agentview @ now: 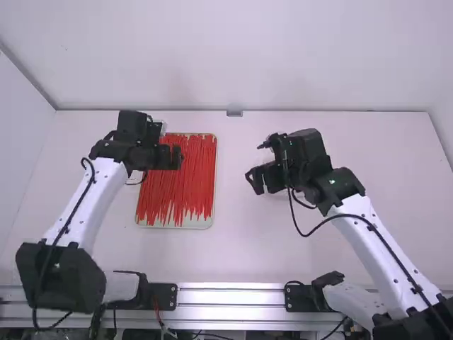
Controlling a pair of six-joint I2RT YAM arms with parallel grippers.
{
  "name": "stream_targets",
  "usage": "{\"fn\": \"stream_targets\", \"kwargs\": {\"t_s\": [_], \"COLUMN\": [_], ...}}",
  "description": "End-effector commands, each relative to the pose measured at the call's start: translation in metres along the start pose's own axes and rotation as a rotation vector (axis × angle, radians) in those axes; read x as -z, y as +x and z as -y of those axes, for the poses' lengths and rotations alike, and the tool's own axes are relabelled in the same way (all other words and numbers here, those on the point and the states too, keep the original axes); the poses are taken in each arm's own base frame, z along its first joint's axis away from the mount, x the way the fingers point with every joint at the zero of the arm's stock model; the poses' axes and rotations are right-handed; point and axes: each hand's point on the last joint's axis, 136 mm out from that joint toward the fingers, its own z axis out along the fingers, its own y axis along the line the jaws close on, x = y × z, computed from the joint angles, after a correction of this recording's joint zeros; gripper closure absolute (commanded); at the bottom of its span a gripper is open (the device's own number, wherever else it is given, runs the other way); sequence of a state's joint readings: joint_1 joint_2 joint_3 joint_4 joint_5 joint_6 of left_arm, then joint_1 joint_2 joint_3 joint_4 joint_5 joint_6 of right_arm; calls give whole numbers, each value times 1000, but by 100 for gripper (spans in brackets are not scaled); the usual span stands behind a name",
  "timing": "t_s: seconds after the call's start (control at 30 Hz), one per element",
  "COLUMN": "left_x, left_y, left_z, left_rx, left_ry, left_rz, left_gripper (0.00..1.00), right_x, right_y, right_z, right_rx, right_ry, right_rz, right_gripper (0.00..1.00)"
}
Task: Fasten the cable tie
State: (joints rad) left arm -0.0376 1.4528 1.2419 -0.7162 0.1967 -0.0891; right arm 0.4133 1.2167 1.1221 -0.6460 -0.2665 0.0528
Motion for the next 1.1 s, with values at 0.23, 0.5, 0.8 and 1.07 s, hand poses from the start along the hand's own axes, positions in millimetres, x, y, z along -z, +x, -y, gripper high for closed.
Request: {"fn": "stream_targets", "kwargs": {"t_s": [0.23, 0.5, 0.8, 1.07], "left_x": [-45, -99, -155, -194], "left_y": [-50, -62, -50, -35], "left_z": [-5, -13, -24, -28], "left_rx": [-27, -8, 41, 58], "left_ry": [-11, -9, -8, -11], "left_rz": [-72, -100, -143, -181], "left_gripper": [4, 3, 22, 42], "right_x": [-25, -39, -39, -39], "right_y": [-13, -4, 0, 3], "right_z": [16, 20, 21, 21], "right_rx": [-5, -28, -32, -36], "right_ry": [64, 65, 69, 70], "right_rz": [-59, -112, -129, -141], "right_gripper": [0, 0, 1, 1]}}
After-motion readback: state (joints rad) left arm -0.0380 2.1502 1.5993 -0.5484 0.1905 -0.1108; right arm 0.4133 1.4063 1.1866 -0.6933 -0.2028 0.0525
